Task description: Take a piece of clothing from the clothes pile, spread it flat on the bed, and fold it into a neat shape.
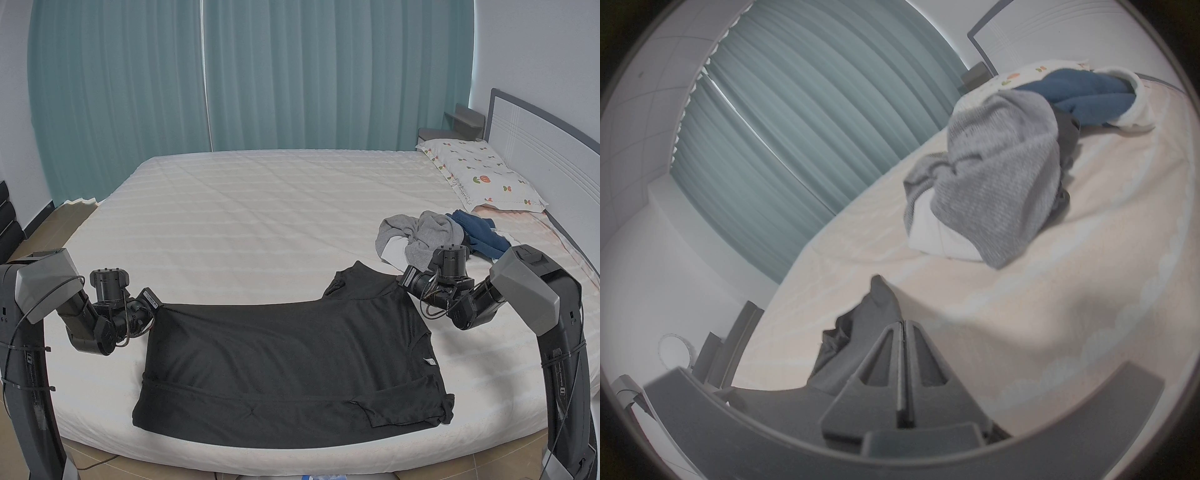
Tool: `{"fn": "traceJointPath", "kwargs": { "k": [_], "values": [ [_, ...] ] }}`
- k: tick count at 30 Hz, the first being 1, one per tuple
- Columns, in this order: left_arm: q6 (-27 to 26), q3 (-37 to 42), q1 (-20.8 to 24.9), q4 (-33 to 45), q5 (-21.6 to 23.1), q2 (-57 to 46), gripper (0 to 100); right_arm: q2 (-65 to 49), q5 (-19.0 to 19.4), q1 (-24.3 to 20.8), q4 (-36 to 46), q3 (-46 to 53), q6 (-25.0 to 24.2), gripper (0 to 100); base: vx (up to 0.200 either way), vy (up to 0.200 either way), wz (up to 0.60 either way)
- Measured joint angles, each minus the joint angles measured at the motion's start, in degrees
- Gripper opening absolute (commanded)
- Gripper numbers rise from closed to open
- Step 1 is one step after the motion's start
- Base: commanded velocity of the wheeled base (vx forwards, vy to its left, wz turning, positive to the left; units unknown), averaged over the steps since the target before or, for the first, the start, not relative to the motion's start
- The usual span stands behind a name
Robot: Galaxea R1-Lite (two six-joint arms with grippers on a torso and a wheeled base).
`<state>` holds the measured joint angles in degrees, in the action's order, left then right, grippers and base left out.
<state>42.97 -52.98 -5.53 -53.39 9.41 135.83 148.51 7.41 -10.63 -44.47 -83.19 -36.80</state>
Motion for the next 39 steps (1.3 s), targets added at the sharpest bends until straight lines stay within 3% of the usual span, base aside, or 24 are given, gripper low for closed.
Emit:
{"fn": "traceJointPath", "kwargs": {
  "k": [13,30,39],
  "values": [
    [-1.5,1.4,-1.1,0.0,0.0,-3.6,0,-2.5,0.2,1.0,-11.1,6.8,-1.6,0,0.000,0.000,0.00],
    [-5.2,4.2,-0.9,-0.1,-0.1,-6.4,0,-7.9,-0.1,1.4,-19.2,18.2,-6.4,0,0.000,0.000,0.00],
    [-5.4,4.9,-0.7,-4.2,-0.1,-6.0,0,-8.5,0.0,2.3,-24.1,22.0,-7.9,0,0.000,0.000,0.00]
  ]
}}
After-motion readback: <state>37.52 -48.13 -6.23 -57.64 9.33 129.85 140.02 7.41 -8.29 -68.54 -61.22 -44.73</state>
